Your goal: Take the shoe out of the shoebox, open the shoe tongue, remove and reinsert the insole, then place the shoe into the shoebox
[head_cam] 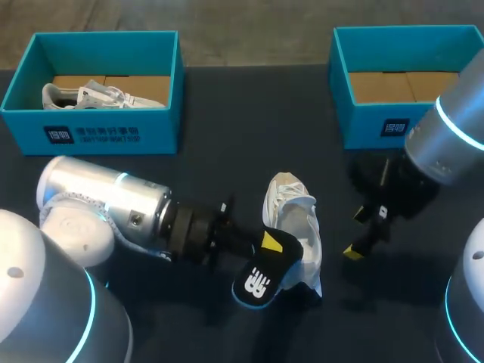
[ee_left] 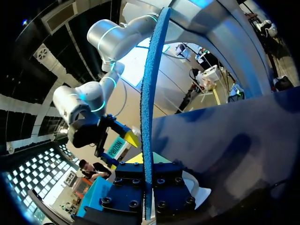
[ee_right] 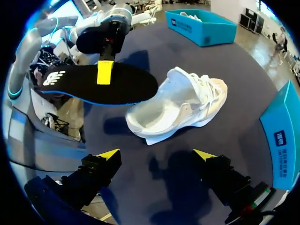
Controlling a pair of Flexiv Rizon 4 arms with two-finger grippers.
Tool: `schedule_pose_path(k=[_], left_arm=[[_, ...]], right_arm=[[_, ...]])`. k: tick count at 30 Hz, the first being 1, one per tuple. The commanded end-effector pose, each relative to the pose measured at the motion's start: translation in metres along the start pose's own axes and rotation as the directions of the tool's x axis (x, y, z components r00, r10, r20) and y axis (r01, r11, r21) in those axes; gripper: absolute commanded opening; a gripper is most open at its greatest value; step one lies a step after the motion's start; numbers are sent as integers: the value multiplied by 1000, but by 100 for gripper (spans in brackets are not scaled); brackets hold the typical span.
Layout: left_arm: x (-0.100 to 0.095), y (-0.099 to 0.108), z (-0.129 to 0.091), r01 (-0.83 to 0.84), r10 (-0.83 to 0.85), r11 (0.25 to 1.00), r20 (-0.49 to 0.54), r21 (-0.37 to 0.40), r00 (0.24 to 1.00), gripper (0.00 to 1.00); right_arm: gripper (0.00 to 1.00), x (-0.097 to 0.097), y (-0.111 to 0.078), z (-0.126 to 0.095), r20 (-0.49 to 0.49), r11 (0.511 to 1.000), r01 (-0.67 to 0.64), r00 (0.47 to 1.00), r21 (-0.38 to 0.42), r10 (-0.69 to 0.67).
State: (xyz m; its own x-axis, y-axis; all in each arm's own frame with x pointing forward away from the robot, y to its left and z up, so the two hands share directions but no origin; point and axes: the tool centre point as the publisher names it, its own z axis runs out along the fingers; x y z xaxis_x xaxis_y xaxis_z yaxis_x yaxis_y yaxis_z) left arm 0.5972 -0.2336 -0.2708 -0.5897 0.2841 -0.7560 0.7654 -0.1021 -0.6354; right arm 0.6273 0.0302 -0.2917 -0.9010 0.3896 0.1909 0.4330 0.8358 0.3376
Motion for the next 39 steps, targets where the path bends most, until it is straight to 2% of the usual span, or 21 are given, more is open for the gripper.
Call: schedule_pose_path(k=[1, 6, 20, 22, 23, 32, 39], left_arm=[[3, 9, 14, 9, -9, 1000, 34, 20, 999, 0], [1, 5, 20, 29, -30, 999, 34, 23, 999, 0], [-1, -4, 17, 125, -128, 992, 137, 33, 982, 0], [-1, -5, 17, 148, -150, 989, 132, 24, 980, 0], [-1, -7, 17, 146, -147, 989, 92, 9, 985, 0], [-1, -7, 17, 146, -147, 989, 92, 9, 985, 0], [2, -4, 18, 221, -219, 975, 178, 10, 959, 0]], right_arm=[[100, 6, -19, 7, 32, 998, 7, 999, -60, -5], [100, 5, -26, 14, 34, 997, 9, 999, -71, -7], [100, 5, -29, 28, 37, 998, 18, 999, -65, -16], [100, 5, -29, 29, 37, 998, 19, 999, -66, -17], [100, 5, -29, 29, 37, 998, 19, 999, -66, -17], [100, 5, -29, 29, 37, 998, 19, 999, -66, -17], [100, 5, -29, 29, 37, 998, 19, 999, -66, -17]])
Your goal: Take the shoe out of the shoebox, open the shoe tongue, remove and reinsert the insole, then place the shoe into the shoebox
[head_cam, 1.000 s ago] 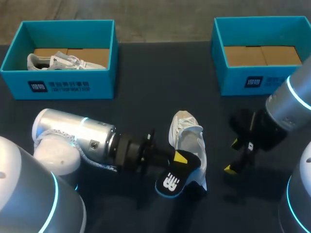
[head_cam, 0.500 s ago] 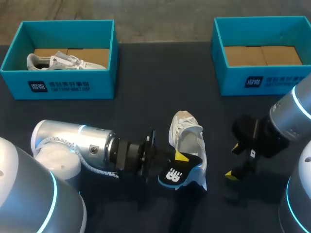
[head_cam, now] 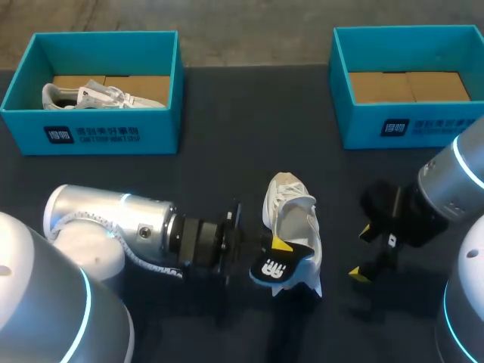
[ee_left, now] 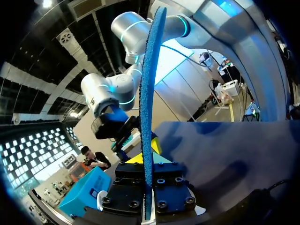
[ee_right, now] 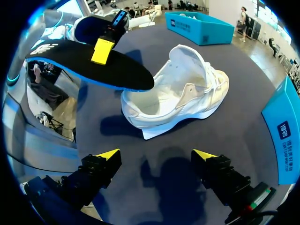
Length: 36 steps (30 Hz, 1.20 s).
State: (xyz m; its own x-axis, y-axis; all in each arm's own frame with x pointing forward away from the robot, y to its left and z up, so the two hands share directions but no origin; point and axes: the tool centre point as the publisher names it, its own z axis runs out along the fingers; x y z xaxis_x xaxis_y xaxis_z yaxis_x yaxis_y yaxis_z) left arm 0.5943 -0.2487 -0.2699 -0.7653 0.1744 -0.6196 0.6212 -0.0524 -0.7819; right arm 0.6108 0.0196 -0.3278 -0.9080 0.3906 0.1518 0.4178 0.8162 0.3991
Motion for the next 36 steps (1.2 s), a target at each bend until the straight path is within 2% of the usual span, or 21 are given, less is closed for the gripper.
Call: schedule_pose_path(k=[1, 19, 36], left_arm=[[6, -2, 1, 17, -17, 1000, 60, -3, 998, 0], [8, -17, 1, 33, -31, 999, 121, -20, 992, 0], [11, -19, -4, 77, -71, 996, 147, -38, 987, 0]], right_arm=[[100, 1, -1, -1, 1, 1000, 1, 1000, -3, -1], [100, 2, -1, 22, 15, 998, 47, 999, 30, -47], [100, 2, -1, 22, 15, 998, 47, 999, 30, -47]])
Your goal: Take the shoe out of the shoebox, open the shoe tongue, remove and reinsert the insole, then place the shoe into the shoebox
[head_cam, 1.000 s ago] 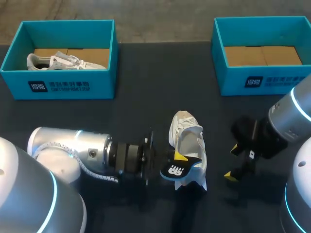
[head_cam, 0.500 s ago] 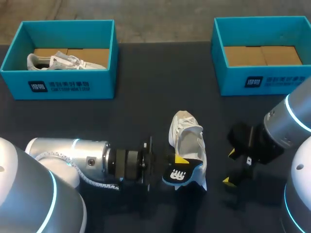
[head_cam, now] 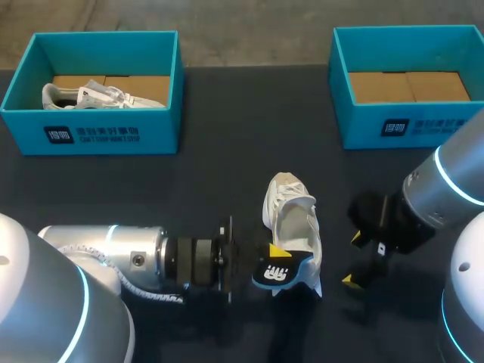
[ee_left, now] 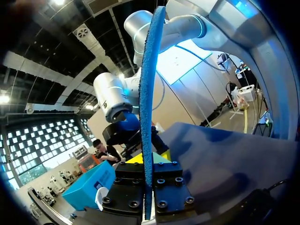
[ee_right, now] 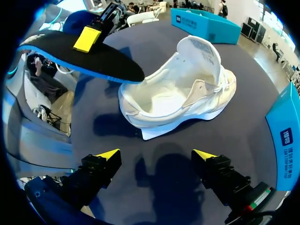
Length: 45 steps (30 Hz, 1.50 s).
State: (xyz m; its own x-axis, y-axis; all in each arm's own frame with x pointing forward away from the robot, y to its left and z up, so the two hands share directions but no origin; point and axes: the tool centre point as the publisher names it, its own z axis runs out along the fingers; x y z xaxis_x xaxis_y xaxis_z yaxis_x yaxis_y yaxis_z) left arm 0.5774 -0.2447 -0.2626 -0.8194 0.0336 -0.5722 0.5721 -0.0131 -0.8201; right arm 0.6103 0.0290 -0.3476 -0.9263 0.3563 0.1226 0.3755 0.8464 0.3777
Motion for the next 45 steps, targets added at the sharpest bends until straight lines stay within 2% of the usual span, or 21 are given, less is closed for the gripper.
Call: schedule_pose_path(k=[1, 32, 39, 45], left_arm=[[1, 0, -3, 11, -11, 1000, 5, -13, 1000, 0], [-7, 44, -9, 92, -90, 993, 44, -67, 995, 0], [-7, 42, -8, 79, -77, 994, 37, -69, 996, 0], [-6, 32, -7, 73, -71, 996, 28, -48, 997, 0]], right_arm=[[100, 1, 0, 0, 3, 1000, 0, 1000, -1, 0], [100, 1, 0, 0, 3, 1000, 0, 1000, -1, 0], [100, 1, 0, 0, 3, 1000, 0, 1000, -1, 0], [100, 1, 0, 0, 3, 1000, 0, 1000, -1, 0]])
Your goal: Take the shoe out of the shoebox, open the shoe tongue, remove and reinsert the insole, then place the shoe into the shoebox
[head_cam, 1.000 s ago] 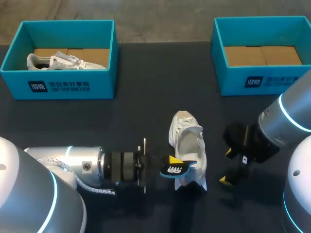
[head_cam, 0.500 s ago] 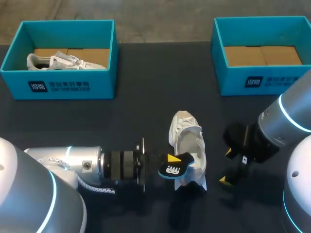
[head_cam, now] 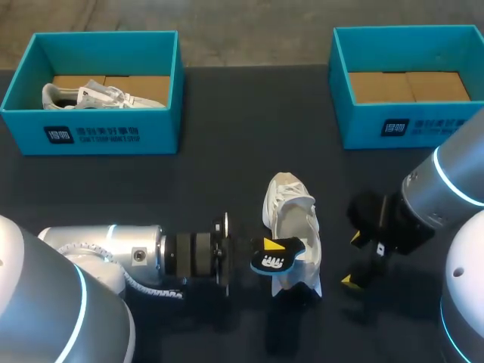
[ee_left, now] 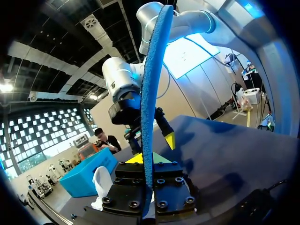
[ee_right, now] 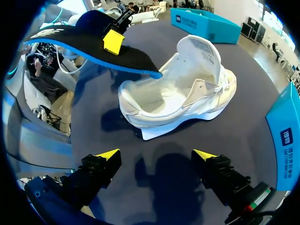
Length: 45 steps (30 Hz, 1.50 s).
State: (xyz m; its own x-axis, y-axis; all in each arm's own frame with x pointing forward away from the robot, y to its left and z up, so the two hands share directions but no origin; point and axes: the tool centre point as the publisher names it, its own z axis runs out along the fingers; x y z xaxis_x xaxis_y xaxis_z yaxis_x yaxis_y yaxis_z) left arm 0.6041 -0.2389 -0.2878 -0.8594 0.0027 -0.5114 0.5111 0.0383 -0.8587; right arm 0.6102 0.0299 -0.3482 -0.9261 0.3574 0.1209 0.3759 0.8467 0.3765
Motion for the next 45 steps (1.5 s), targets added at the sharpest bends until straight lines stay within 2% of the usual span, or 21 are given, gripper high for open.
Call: schedule_pose_path(k=[1, 20, 25, 45], left_arm=[[3, -7, 0, -5, 5, 1000, -8, 4, 1000, 0], [15, -33, 8, -62, 65, 997, -56, 51, 996, 0], [13, -32, 16, -83, 88, 995, -91, 58, 992, 0], [13, -34, 20, -89, 95, 994, -92, 66, 991, 0]], right_arm=[[100, 1, -1, -1, 1, 1000, 0, 1000, -2, 0], [100, 1, -1, -1, 1, 1000, 0, 1000, -2, 0], [100, 1, -1, -1, 1, 1000, 0, 1000, -2, 0], [100, 1, -1, -1, 1, 1000, 0, 1000, -2, 0]])
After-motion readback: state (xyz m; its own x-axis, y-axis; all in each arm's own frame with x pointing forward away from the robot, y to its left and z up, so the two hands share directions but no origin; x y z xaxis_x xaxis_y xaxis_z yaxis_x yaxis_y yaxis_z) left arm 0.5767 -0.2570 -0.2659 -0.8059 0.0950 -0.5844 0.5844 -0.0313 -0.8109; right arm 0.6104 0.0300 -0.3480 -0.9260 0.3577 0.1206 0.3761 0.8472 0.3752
